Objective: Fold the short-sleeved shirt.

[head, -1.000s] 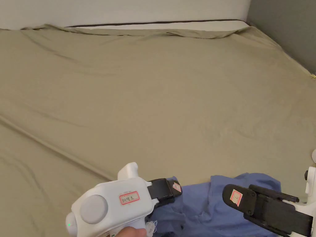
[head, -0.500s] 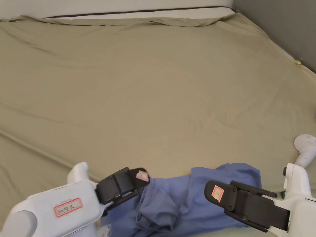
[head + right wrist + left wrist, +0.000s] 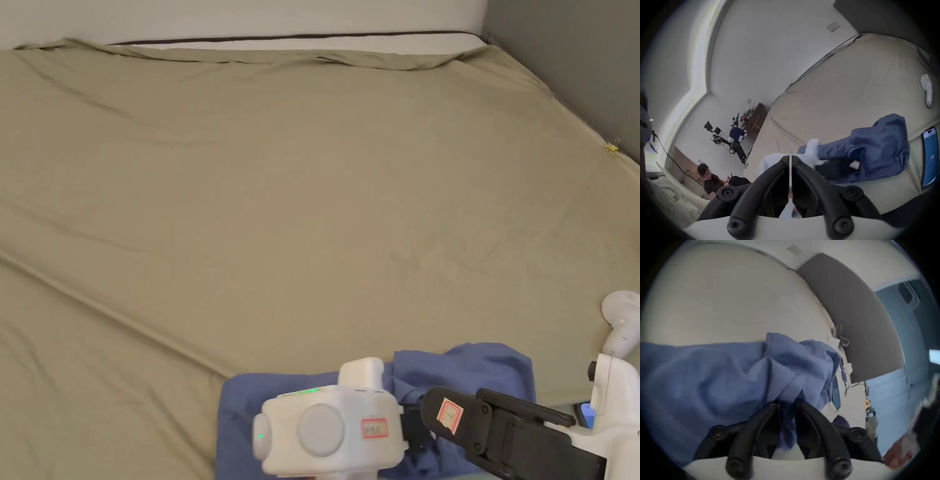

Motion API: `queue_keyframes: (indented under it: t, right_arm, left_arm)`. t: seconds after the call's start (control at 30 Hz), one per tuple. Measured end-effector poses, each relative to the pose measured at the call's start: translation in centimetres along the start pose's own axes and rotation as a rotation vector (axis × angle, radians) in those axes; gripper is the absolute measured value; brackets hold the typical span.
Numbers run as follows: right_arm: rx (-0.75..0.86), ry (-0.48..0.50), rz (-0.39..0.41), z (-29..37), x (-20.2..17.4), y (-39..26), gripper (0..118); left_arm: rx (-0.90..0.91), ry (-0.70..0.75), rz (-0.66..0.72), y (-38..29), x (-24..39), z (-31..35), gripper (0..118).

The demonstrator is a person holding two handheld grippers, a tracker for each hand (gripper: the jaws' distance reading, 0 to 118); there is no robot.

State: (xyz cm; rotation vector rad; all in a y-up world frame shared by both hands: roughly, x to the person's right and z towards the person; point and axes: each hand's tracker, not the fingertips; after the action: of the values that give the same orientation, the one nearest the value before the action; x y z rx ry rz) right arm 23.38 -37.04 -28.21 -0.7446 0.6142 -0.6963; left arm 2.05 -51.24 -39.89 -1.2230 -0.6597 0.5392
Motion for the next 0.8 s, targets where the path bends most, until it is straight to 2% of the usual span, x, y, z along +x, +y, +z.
queue_keyframes:
  t: [0.13,0.27,0.33,0.37,0.4,0.43,0.57,0.73,0.8]
  right_arm:
    - [0.001,0.015,0.002,0.2,-0.7,-0.4,4]
    - [0.005,0.035,0.027,0.3,-1.3,-0.3,4]
    - [0.0,0.045,0.027,0.0,-1.4,-0.2,4]
    - [-0.003,0.048,0.026,-0.2,-1.5,-0.1,4]
    - [-0.006,0.051,0.025,-0.5,-1.6,0.0,4]
    - [-0.013,0.059,0.023,-0.9,-1.7,0.0,4]
    - [-0.044,0.069,0.033,-2.3,-2.6,0.0,4]
    - [-0.093,0.085,0.087,-3.1,-4.0,-0.3,4]
    - [-0.102,0.082,0.1,-3.1,-4.2,-0.4,4]
  left_arm:
    - [0.015,-0.067,-0.003,1.0,0.8,0.3,16]
    - [0.146,-0.207,0.034,0.8,-1.5,7.6,16]
    - [0.216,-0.163,0.066,0.3,-4.8,12.3,19]
    - [0.224,-0.131,0.066,0.0,-6.3,14.0,37]
    - [0.208,-0.097,0.05,-0.3,-7.9,15.6,88]
    - [0.155,-0.037,0.033,-0.1,-9.9,17.0,117]
    - [0.122,0.073,0.047,-0.3,-14.7,19.3,118]
    - [0.041,-0.049,0.141,0.3,-17.4,16.7,118]
    - [0.071,-0.086,0.128,0.7,-17.3,15.4,118]
